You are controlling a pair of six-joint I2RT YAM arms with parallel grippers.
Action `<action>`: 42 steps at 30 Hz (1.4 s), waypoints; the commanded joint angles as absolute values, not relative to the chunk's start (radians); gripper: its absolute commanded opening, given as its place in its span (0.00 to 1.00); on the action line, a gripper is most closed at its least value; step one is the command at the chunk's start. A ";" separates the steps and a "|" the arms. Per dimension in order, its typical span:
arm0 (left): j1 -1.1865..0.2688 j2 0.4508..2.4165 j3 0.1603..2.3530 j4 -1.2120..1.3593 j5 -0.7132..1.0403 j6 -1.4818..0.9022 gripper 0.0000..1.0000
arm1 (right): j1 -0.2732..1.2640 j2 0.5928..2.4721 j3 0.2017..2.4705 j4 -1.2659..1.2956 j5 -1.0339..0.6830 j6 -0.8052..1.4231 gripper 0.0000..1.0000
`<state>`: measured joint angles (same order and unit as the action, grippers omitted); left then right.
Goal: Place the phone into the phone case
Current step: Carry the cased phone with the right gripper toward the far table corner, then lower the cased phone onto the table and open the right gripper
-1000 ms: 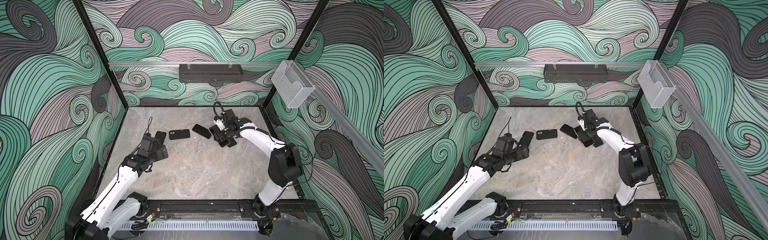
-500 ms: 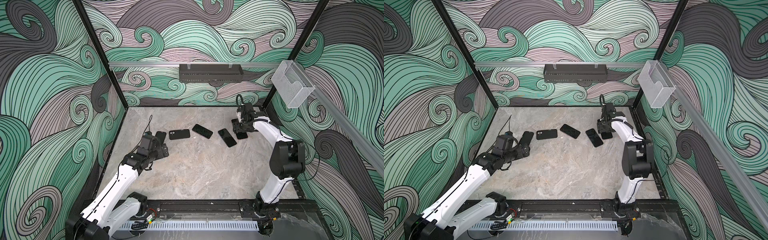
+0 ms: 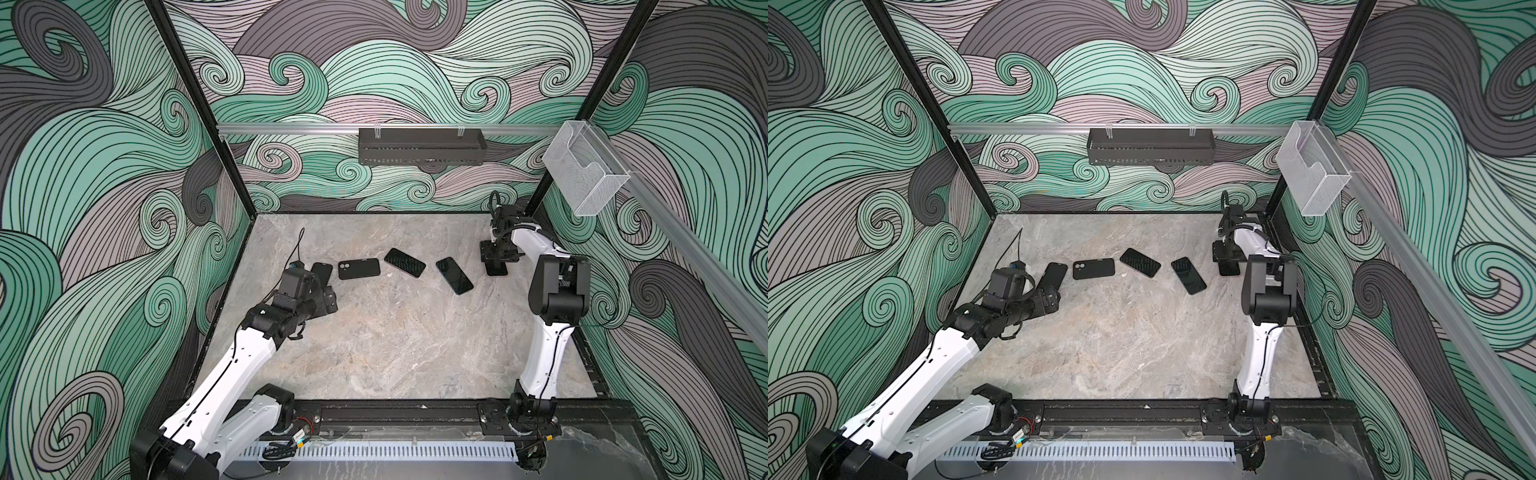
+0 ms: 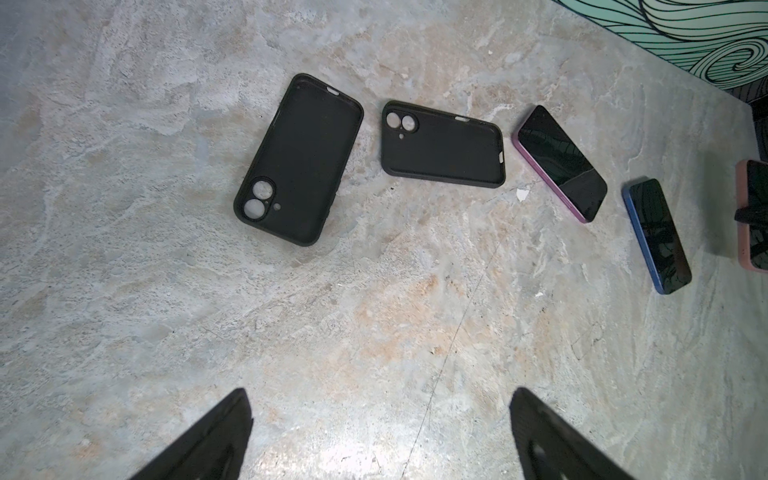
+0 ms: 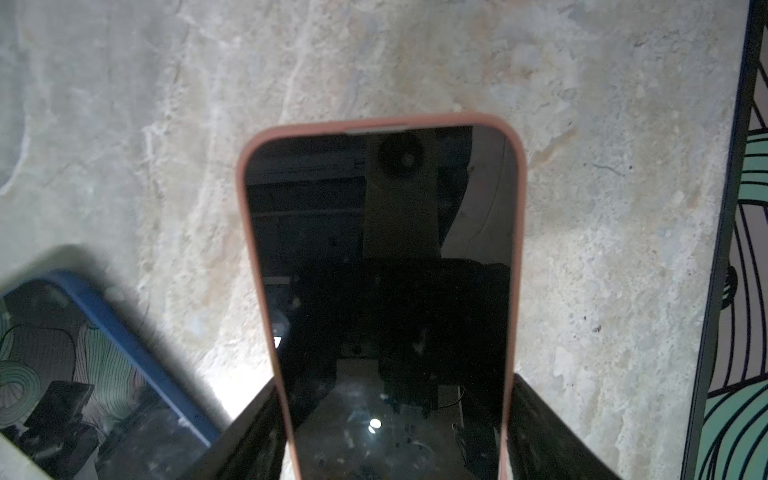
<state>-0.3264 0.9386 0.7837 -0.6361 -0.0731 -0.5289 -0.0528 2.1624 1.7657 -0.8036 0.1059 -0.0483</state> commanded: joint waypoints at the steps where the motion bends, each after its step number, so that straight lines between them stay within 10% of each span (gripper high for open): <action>1: -0.320 0.925 0.822 -0.667 -0.068 -0.508 0.99 | -0.073 2.198 1.838 -0.857 0.119 -0.043 0.38; 42: -0.300 0.923 0.821 -0.688 -0.064 -0.502 0.99 | -0.144 2.444 2.126 -1.087 0.070 -0.053 0.76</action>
<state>-0.3099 0.9386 0.7837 -0.6621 -0.0727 -0.5121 -0.1398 2.4363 2.1109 -1.0389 0.0784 -0.0483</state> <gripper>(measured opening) 0.986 0.743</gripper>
